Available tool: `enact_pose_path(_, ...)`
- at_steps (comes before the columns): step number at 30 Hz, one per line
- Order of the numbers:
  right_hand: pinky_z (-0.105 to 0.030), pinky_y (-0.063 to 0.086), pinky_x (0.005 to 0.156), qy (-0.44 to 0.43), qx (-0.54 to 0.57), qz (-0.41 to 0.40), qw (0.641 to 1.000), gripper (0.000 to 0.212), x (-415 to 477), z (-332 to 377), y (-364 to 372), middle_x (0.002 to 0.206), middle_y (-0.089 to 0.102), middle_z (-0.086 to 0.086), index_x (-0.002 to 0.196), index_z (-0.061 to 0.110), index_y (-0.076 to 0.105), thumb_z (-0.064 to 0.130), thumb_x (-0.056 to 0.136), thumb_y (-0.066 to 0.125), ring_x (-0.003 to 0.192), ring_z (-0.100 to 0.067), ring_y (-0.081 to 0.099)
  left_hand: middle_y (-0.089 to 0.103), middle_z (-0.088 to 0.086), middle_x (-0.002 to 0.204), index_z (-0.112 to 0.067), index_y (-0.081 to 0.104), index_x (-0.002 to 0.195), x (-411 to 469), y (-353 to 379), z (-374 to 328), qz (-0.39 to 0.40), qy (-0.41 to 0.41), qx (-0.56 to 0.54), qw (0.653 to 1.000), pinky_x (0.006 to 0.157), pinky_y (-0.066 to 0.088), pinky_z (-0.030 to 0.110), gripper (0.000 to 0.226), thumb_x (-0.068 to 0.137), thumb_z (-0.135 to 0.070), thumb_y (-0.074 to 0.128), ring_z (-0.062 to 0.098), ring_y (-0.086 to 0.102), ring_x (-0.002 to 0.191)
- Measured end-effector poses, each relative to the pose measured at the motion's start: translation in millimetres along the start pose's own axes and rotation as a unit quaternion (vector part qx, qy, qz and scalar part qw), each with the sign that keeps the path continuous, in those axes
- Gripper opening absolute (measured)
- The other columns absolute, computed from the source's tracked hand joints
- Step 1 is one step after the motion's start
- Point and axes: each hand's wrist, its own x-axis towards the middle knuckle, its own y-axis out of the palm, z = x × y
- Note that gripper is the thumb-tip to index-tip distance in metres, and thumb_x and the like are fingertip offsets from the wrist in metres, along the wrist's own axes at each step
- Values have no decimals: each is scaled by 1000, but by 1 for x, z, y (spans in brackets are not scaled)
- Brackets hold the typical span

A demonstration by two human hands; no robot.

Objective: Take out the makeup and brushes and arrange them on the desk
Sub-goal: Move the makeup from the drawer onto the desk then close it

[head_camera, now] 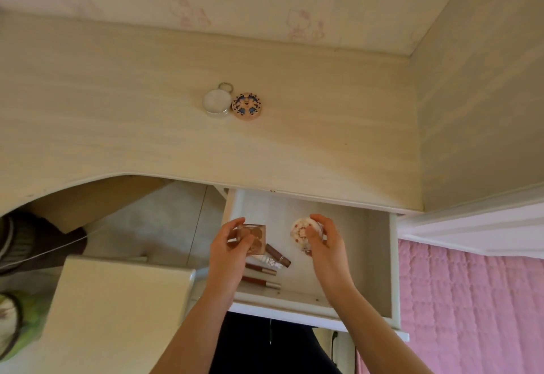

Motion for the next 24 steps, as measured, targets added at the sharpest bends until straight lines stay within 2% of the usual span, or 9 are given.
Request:
enact_pose_path(5, -40, 52, 90, -10, 10, -15, 1000, 23, 18, 27, 27, 119, 52, -7, 118, 29, 55, 22, 99, 43, 100, -15, 57, 67, 5, 104, -23, 60, 110, 29, -16, -24, 6, 27, 2, 1000, 76, 56, 28, 27, 92, -4, 57, 14, 67, 90)
enact_pose_path(9, -45, 52, 90, -25, 8, -22, 999, 23, 35, 50, 56, 122, 51, -7, 118, 28, 55, 25, 100, 40, 104, -18, 55, 65, 9, 107, -18, 58, 118, 60, -26, -47, 8, 60, 15, 998, 75, 56, 27, 26, 95, -7, 52, 20, 67, 94)
enact_pose_path(11, -44, 52, 90, -32, 2, -23, 999, 24, 45, 61, 69, 122, 50, -6, 119, 28, 55, 25, 100, 40, 104, -18, 55, 67, 5, 103, -23, 58, 117, 76, -30, -57, 12, 74, 21, 997, 71, 55, 23, 26, 96, -10, 51, 15, 67, 91)
enact_pose_path(13, -38, 53, 86, -27, 5, -17, 999, 25, 55, 72, 82, 122, 50, -6, 120, 28, 54, 24, 100, 42, 103, -17, 56, 68, -3, 96, -29, 58, 113, 91, -34, -67, 11, 93, 36, 995, 68, 54, 19, 25, 96, -12, 52, 4, 68, 82)
enact_pose_path(15, -27, 52, 79, -21, 11, -10, 1000, 25, 67, 84, 94, 122, 51, -6, 120, 29, 55, 21, 99, 44, 103, -17, 57, 68, -6, 94, -31, 57, 111, 109, -37, -76, 6, 104, 49, 993, 69, 55, 21, 25, 96, -12, 53, 1, 67, 79)
enact_pose_path(19, -26, 53, 78, -20, 8, -10, 1000, 28, 90, 104, 115, 123, 51, -7, 122, 27, 54, 17, 98, 45, 105, -22, 58, 66, 0, 97, -26, 56, 115, 146, -36, -91, -6, 110, 84, 990, 72, 57, 31, 25, 94, -11, 55, 12, 66, 86)
enact_pose_path(22, -18, 49, 68, -19, -15, -13, 1000, 30, 108, 115, 128, 125, 49, -7, 125, 24, 54, 16, 97, 46, 105, -21, 56, 65, -2, 91, -24, 56, 116, 168, -35, -97, -16, 119, 107, 987, 69, 56, 28, 27, 93, -11, 57, 11, 65, 83)
enact_pose_path(24, -18, 48, 68, -11, -22, -9, 1000, 32, 120, 121, 136, 127, 48, -7, 126, 23, 53, 16, 96, 46, 107, -22, 55, 63, -4, 88, -25, 54, 116, 180, -35, -101, -18, 119, 118, 986, 67, 53, 22, 28, 92, -12, 59, 10, 64, 81)
